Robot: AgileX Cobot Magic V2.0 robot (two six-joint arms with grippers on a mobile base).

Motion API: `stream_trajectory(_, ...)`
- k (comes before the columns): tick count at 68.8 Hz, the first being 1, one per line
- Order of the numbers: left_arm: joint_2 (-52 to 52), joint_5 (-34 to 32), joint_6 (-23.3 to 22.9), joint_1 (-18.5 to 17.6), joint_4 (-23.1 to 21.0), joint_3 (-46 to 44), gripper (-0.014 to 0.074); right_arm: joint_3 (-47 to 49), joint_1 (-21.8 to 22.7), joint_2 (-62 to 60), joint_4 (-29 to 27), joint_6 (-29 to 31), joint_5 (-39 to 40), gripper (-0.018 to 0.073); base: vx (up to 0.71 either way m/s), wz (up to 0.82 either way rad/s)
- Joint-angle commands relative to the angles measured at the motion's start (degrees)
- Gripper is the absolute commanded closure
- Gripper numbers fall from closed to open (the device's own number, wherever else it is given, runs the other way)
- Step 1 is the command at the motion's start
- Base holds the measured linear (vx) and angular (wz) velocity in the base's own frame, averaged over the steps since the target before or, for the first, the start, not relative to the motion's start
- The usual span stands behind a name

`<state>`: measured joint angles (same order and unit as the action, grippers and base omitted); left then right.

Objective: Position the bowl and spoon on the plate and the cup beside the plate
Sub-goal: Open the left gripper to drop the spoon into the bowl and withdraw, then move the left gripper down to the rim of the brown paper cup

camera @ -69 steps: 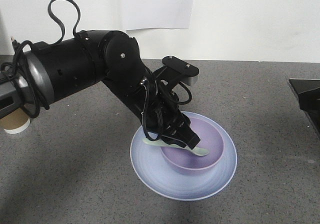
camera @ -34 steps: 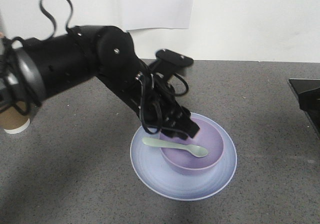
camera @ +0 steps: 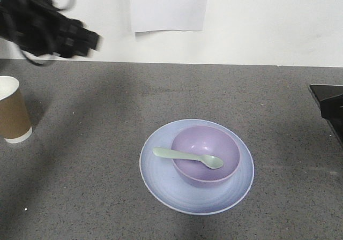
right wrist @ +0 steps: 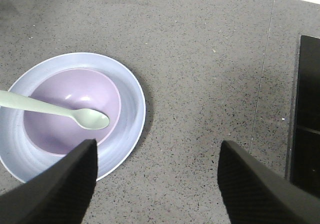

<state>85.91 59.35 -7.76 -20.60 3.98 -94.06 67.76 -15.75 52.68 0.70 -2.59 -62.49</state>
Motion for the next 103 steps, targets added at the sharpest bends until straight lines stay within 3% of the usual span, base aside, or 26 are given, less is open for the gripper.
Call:
stream_trajectory(1,-3.6,-0.28,-4.1,4.2,5.84,-1.57,0.0202,1.35,0.17,-0.2,0.64,0.17,3.15,0.0058,0.0,0.0)
stream_trajectory(9,-3.33,2.86,-4.88,8.84,9.34,-1.5,0.0202,1.35,0.17,-0.2,0.69,0.17,3.15,0.0058,0.0,0.0)
stream_trajectory(20,-2.22,3.46,-5.29,14.82,9.08,-1.5,0.0202,1.35,0.17,-0.2,0.77,0.17,3.2,0.0058,0.0,0.0)
stream_trajectory(52,3.62,6.57,-4.55,26.11,8.3,-1.5,0.0202,1.35,0.17,-0.2,0.77,0.17,3.2,0.0058,0.0,0.0)
stream_trajectory(66,6.27,6.34,-1.6,27.37,2.59,-1.5,0.0202,1.35,0.17,-0.2,0.77,0.17,3.32,0.0058,0.0,0.0)
stream_trajectory(103,11.7,5.41,-2.09,29.03,3.59,-1.5,0.0202,1.35,0.17,-0.2,1.22,0.22,3.38,0.0058,0.0,0.0)
